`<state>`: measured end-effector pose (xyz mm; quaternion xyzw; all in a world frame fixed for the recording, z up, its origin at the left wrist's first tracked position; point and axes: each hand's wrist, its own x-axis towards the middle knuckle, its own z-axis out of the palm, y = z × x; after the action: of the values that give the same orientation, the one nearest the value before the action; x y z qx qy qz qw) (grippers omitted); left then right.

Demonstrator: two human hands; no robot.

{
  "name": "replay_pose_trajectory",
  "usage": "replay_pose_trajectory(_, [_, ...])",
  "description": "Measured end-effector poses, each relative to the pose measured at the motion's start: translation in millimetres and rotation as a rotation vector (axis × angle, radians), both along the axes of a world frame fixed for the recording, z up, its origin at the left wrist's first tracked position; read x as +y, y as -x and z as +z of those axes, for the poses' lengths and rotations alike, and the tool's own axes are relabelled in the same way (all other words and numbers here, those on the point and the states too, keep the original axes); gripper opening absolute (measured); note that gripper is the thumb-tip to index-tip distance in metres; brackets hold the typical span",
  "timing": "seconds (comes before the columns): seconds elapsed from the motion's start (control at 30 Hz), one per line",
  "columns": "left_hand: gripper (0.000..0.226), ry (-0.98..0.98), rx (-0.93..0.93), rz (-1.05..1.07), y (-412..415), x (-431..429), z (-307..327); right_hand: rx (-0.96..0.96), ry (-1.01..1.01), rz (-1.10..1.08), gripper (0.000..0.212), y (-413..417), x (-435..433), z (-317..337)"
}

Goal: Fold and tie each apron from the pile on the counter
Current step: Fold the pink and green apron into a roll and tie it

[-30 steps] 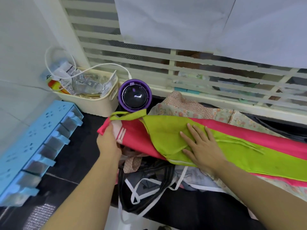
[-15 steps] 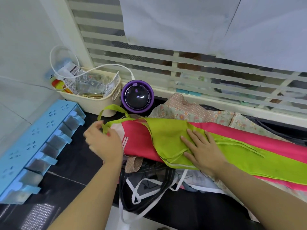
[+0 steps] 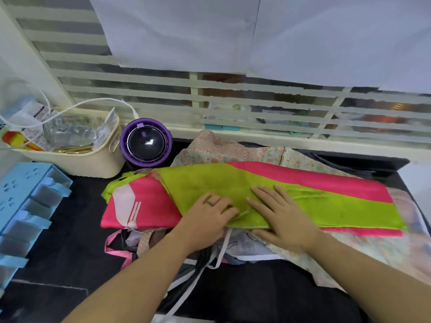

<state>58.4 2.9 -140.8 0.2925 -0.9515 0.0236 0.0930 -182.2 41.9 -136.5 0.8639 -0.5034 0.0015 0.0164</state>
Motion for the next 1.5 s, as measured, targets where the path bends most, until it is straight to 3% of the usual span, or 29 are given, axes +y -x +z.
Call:
replay_pose_trajectory(0.13, [0.033,-0.052,0.119,-0.023,-2.3,0.0,1.9,-0.095,0.038,-0.039,0.06,13.8,6.1,1.3])
replay_pose_trajectory(0.37, [0.022,0.138,0.336,0.097,2.2,-26.0,25.5,-0.304,0.183,-0.128,0.049,24.1,1.6,-4.9])
replay_pose_trajectory(0.47, [0.023,0.139,0.154,0.108,-5.1,-25.0,12.0,-0.359,0.251,-0.217,0.047,28.8,-0.6,-7.9])
replay_pose_trajectory(0.57, [0.055,-0.055,0.007,0.131,-7.4,-15.9,-1.0,-0.359,0.295,-0.231,0.04,32.3,-2.9,-7.3])
replay_pose_trajectory(0.73, [0.041,-0.099,0.034,0.027,-1.6,-3.5,2.5,-0.377,0.358,-0.251,0.033,38.1,-4.7,-3.1])
replay_pose_trajectory(0.83, [0.034,-0.142,0.056,0.09,1.7,-3.8,-0.1,-0.371,0.355,-0.308,0.018,46.2,-3.3,-4.3])
replay_pose_trajectory(0.9, [0.048,-0.179,0.058,0.202,7.9,-5.7,1.5,-0.402,0.335,-0.337,0.001,49.2,-1.0,-5.6])
replay_pose_trajectory(0.97, [0.07,-0.135,0.03,0.245,16.3,-4.8,6.8,-0.445,0.299,-0.364,0.009,48.3,0.8,-6.2])
replay_pose_trajectory(1.1, [0.091,-0.038,-0.094,0.027,49.1,3.6,16.7,-0.506,0.25,-0.411,0.008,42.6,2.4,-4.8])
replay_pose_trajectory(1.23, [0.071,-0.039,-0.243,-0.115,72.1,-1.6,2.1,-0.498,0.216,-0.436,0.008,52.1,8.8,-8.9])
replay_pose_trajectory(1.33, [0.061,0.075,-0.267,-0.134,74.7,-3.4,-5.1,-0.523,0.208,-0.666,0.014,70.8,26.0,-12.6])
replay_pose_trajectory(1.4, [0.06,0.13,-0.225,-0.151,75.1,-4.2,-10.0,-0.623,0.161,-1.039,0.026,92.5,39.4,-24.2])
replay_pose_trajectory(1.43, [0.06,0.159,-0.204,-0.157,75.8,-3.9,-10.7,-0.753,0.123,-1.269,0.034,102.9,46.2,-30.7])
replay_pose_trajectory(1.5, [0.061,0.194,-0.164,-0.161,77.1,-5.3,-11.5,-1.243,0.113,-1.607,0.048,110.8,53.2,-30.5])
